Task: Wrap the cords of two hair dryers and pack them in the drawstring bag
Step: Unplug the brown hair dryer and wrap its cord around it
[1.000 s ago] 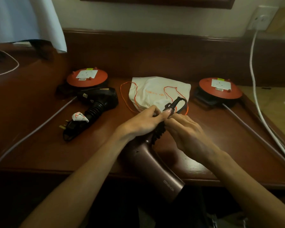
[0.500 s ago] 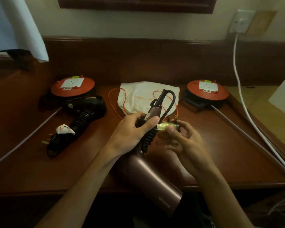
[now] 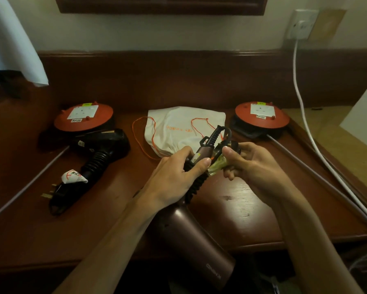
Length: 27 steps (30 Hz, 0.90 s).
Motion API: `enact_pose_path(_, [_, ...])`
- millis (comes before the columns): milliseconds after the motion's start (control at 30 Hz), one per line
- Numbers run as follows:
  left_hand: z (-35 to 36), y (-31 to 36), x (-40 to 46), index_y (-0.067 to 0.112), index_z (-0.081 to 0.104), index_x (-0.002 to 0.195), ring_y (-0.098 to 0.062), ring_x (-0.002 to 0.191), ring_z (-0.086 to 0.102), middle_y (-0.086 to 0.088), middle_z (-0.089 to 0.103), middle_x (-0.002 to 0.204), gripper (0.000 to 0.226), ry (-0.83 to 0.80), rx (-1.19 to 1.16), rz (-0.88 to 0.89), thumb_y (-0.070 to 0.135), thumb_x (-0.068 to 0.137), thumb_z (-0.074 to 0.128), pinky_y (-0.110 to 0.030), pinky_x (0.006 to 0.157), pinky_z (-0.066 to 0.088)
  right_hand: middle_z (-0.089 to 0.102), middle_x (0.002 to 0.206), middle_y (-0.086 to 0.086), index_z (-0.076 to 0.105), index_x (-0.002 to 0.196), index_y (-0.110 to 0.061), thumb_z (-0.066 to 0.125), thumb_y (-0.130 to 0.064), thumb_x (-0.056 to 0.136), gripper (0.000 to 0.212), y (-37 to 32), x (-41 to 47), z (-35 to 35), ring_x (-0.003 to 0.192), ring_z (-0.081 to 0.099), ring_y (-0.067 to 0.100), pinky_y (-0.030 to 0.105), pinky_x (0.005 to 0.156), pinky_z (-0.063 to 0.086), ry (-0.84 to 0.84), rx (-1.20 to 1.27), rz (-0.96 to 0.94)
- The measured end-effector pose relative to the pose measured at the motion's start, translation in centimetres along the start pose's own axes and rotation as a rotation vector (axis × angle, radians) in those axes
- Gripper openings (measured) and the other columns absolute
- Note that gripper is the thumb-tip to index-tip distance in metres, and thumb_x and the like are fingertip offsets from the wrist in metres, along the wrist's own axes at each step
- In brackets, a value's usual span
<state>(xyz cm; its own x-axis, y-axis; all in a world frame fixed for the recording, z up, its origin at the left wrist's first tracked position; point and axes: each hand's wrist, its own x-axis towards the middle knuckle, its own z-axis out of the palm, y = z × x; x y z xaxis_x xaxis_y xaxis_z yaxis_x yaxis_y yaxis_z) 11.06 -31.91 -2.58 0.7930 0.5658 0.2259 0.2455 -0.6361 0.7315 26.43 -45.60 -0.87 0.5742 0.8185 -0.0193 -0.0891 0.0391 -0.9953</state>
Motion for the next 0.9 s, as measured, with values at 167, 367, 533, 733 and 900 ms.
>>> enact_pose_path(167, [0.4,-0.5,0.7,0.027,0.05,0.081,-0.003,0.06,0.059,0.008,0.06,0.064,0.037,-0.029,0.037,0.012,0.061,0.098,0.051,-0.019,0.051,0.037,0.072,0.093,0.029,0.053,0.12,0.008,0.074,-0.016,0.085,0.047,-0.6,0.4,-0.7,0.067,0.063,0.032,0.026,0.055,0.056,0.02,-0.088,-0.051])
enact_pose_path(367, [0.9,-1.2,2.2,0.018,0.048,0.082,-0.013,0.061,0.055,0.001,0.055,0.069,0.045,-0.161,0.001,0.004,0.059,0.101,0.046,-0.037,0.06,0.04,0.071,0.095,0.024,0.052,0.122,0.01,0.07,-0.004,0.087,0.042,-0.1,0.7,-1.5,0.073,0.063,0.034,0.028,0.059,0.055,-0.061,-0.011,-0.109])
enact_pose_path(533, [0.5,-1.3,2.4,0.019,0.049,0.081,-0.003,0.057,0.044,0.009,0.046,0.066,0.042,-0.227,-0.062,0.022,0.056,0.102,0.046,-0.027,0.06,0.033,0.065,0.103,0.019,0.049,0.123,0.008,0.064,-0.001,0.088,0.04,0.3,0.4,-1.8,0.083,0.063,0.027,0.03,0.067,0.054,-0.18,0.054,-0.148])
enact_pose_path(733, [0.0,-1.5,2.3,0.013,0.056,0.09,-0.03,0.066,0.059,-0.003,0.055,0.072,0.05,-0.314,-0.247,0.012,0.062,0.097,0.052,-0.054,0.068,0.049,0.071,0.109,0.01,0.056,0.121,0.0,0.068,-0.009,0.088,0.037,-0.2,0.6,-3.2,0.096,0.069,0.024,0.031,0.079,0.058,-0.273,-0.237,-0.21])
enact_pose_path(900, [-0.6,-1.3,2.5,0.004,0.058,0.091,-0.021,0.065,0.059,-0.005,0.056,0.073,0.047,-0.372,-0.329,-0.036,0.049,0.101,0.054,-0.049,0.066,0.05,0.071,0.111,-0.005,0.062,0.119,-0.021,0.076,-0.032,0.08,0.043,-0.7,1.3,-3.7,0.103,0.069,0.015,0.032,0.089,0.057,-0.199,-0.737,-0.344])
